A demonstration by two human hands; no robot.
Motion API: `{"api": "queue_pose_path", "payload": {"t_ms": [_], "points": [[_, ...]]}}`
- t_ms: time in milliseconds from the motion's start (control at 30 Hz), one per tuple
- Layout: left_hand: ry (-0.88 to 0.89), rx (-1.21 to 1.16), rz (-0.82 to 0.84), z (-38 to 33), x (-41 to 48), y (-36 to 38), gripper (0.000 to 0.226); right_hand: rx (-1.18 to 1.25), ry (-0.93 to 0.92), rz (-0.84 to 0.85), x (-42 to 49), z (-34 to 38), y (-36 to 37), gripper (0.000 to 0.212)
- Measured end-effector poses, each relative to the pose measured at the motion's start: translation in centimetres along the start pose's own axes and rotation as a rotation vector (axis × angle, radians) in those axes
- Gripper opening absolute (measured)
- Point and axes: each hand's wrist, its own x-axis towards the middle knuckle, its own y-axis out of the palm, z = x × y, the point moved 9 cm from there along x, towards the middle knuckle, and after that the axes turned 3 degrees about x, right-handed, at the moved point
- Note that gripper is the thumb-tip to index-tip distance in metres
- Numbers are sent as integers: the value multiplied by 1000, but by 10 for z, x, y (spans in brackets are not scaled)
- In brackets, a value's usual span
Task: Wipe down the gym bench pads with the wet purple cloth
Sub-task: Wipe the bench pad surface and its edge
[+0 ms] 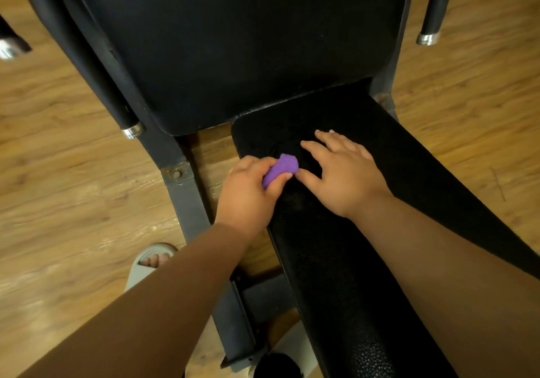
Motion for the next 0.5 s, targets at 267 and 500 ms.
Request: {"api": "queue_pose_path", "payload": {"t_ms": [267, 500], "points": [[-86, 10, -2, 11, 30, 4, 31, 25, -14, -33, 3, -3, 1, 51], [-44, 69, 8, 13, 36, 2, 30, 4, -13, -23, 4, -1, 2, 53]]}}
